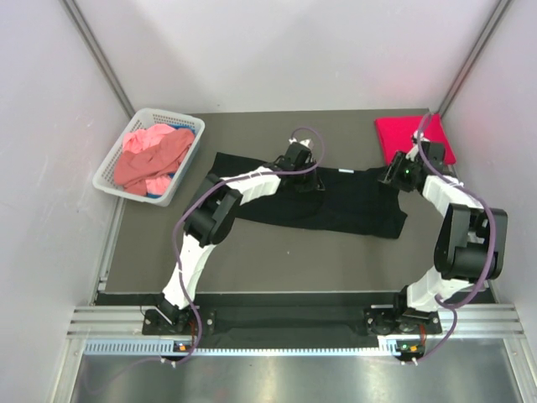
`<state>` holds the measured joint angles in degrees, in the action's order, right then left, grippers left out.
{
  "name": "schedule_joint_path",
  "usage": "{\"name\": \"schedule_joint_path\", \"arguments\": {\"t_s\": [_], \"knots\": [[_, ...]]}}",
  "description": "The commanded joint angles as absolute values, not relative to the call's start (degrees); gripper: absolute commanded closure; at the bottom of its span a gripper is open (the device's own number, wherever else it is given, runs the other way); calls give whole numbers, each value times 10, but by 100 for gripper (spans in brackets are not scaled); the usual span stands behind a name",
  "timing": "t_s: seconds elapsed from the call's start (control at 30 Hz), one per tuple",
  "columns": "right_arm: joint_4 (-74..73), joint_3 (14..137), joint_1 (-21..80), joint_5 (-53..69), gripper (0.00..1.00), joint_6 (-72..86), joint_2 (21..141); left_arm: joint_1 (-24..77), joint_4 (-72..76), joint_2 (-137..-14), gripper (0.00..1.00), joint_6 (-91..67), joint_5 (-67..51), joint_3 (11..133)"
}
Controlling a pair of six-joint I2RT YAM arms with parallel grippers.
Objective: Fold and stack the t-shirts
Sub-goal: Fold the tshirt
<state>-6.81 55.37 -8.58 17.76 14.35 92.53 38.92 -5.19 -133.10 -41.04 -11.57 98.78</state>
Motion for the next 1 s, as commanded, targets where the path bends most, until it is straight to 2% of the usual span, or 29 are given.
{"name": "schedule_joint_path", "arguments": {"t_s": [0.0, 0.1, 0.17, 0.33, 0.47, 0.63, 0.77, 0.97], "knots": [[-233, 636, -78, 117, 55, 211, 914, 379, -53, -1242, 73, -388, -70, 963], [-323, 605, -76, 120, 50, 217, 888, 378, -46, -1201, 59, -358, -55, 949], [-334, 581, -76, 129, 48, 189, 868, 376, -35, -1201, 56, -317, -103, 964], [-345, 548, -77, 133, 44, 146, 845, 377, -82, -1292, 56, -250, -228, 1067], [-269, 549, -77, 200, 39, 116, 853, 377, -156, -1351, 55, -204, -237, 1148], [-135, 565, -78, 245, 42, 108, 876, 377, -172, -1363, 55, -185, -228, 1153], [-127, 610, -78, 250, 49, 92, 939, 377, -191, -1362, 55, -178, -205, 1153], [-123, 655, -79, 300, 46, 62, 1004, 378, -178, -1371, 55, -191, -226, 1142]]}}
